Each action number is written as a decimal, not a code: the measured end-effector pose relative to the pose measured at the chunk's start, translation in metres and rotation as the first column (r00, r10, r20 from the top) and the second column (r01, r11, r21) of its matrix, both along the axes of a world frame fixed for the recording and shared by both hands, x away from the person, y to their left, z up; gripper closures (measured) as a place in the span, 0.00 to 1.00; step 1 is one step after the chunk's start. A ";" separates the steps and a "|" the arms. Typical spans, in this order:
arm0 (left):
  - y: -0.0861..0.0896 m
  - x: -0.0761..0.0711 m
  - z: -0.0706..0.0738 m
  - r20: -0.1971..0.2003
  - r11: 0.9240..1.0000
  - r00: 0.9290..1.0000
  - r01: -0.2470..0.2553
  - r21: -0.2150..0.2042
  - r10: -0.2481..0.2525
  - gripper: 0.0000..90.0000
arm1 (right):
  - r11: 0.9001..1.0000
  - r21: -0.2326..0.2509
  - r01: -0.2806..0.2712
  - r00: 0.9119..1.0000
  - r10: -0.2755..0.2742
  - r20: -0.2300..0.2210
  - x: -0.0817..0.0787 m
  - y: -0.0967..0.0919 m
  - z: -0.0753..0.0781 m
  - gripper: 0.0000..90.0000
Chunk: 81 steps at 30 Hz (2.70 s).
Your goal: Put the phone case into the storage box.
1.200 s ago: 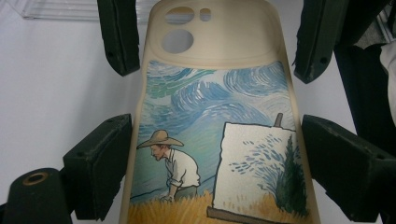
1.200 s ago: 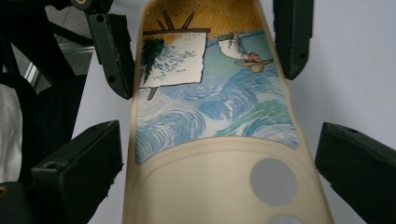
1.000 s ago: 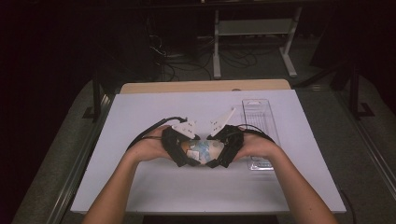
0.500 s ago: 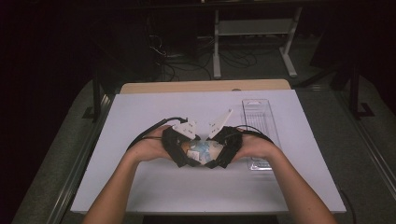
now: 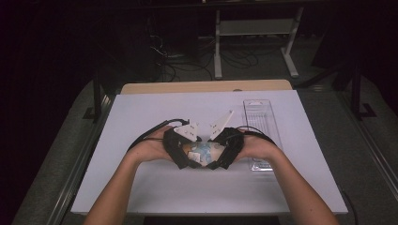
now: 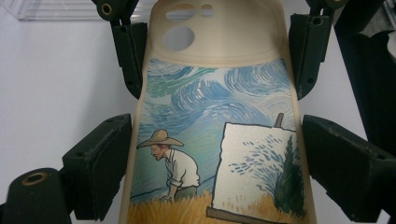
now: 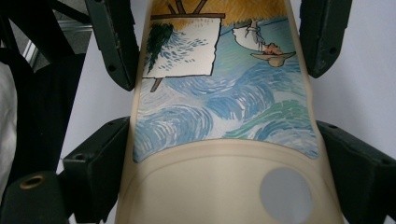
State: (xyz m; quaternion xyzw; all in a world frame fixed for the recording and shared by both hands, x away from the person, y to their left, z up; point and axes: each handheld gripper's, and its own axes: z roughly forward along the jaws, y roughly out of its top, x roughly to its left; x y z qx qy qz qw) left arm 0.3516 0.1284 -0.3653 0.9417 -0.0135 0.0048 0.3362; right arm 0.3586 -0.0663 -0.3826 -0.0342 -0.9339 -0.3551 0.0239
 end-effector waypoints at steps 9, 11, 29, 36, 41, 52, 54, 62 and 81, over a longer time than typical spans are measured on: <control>0.002 -0.002 0.002 0.003 1.000 1.000 -0.026 -0.007 0.026 0.09 | 1.000 -0.004 0.010 1.000 -0.010 -0.010 0.000 0.002 0.000 0.12; 0.003 -0.001 0.003 0.014 1.000 1.000 -0.027 -0.014 0.028 0.05 | 1.000 -0.010 0.017 1.000 -0.017 -0.010 0.000 0.002 -0.001 0.12; 0.035 0.006 0.010 0.017 0.972 0.973 -0.229 -0.045 0.230 0.00 | 0.991 -0.028 0.128 0.992 -0.128 -0.021 0.010 -0.004 0.000 0.12; 0.050 0.003 0.009 0.026 0.958 0.959 -0.280 -0.064 0.282 0.00 | 0.979 -0.024 0.203 0.979 -0.204 -0.014 0.015 -0.007 0.000 0.12; 0.062 0.003 0.005 0.035 0.943 0.943 -0.328 -0.046 0.330 0.00 | 0.969 -0.032 0.243 0.970 -0.244 -0.005 0.017 -0.009 -0.001 0.12; 0.082 -0.003 -0.004 0.026 0.896 0.898 -0.435 -0.086 0.439 0.00 | 0.956 -0.017 0.292 0.956 -0.293 -0.018 0.019 -0.014 0.002 0.12; 0.084 -0.005 -0.007 0.020 0.888 0.890 -0.452 -0.088 0.455 0.00 | 0.954 -0.015 0.298 0.955 -0.298 -0.009 0.019 -0.015 0.002 0.12; 0.089 -0.012 -0.021 -0.004 0.847 0.853 -0.518 -0.116 0.521 0.00 | 0.947 -0.008 0.322 0.947 -0.322 -0.002 0.019 -0.019 0.002 0.12; 0.091 -0.026 -0.049 -0.026 0.794 0.799 -0.599 -0.105 0.600 0.00 | 0.921 -0.011 0.389 0.921 -0.389 -0.021 0.021 -0.022 0.001 0.12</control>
